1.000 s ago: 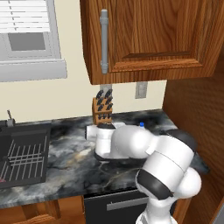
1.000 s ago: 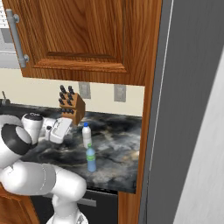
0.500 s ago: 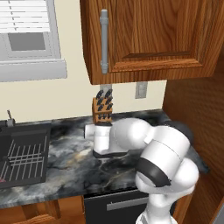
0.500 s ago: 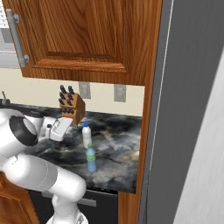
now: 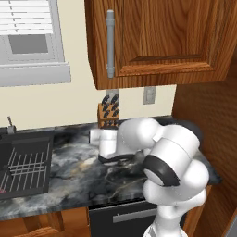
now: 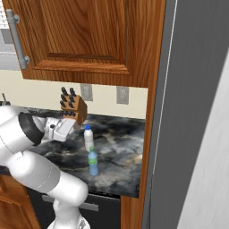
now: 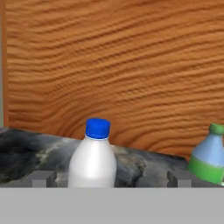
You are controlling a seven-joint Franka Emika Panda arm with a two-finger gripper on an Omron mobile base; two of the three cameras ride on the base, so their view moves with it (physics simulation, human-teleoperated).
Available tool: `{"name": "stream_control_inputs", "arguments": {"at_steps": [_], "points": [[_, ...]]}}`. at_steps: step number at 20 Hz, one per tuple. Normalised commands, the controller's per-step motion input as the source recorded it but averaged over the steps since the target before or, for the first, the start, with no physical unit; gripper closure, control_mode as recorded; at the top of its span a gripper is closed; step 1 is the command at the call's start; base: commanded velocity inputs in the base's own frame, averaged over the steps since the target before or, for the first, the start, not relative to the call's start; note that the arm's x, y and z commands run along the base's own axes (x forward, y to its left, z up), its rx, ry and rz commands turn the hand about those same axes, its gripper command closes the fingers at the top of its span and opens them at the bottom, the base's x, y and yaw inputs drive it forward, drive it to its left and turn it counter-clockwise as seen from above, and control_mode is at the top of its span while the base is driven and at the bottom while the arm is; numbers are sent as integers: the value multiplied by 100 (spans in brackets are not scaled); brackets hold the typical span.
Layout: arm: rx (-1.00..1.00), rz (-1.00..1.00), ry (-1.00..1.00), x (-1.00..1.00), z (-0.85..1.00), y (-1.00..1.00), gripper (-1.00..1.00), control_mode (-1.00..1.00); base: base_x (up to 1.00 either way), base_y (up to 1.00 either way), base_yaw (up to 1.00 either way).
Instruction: Take the bottled waters from the counter and place them in the freezer to freeze. Close the freezer door after placing the bottles.
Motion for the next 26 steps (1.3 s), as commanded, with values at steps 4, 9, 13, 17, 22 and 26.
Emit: {"name": "stream_control_inputs", "arguments": {"at_steps": [4,9,13,17,22,26], "points": [[0,0,0,19,0,0,-100,-100,0,0,0],[0,0,0,9,-3,-4,-100,-100,0,0,0],[0,0,2,16,-13,-3,-100,-100,0,0,0],[0,0,5,2,-19,-1,-100,-100,0,0,0],[0,0,3,0,-16,0,-100,-100,0,0,0],[-1,0,1,0,-13,-4,-100,-100,0,0,0]]}}
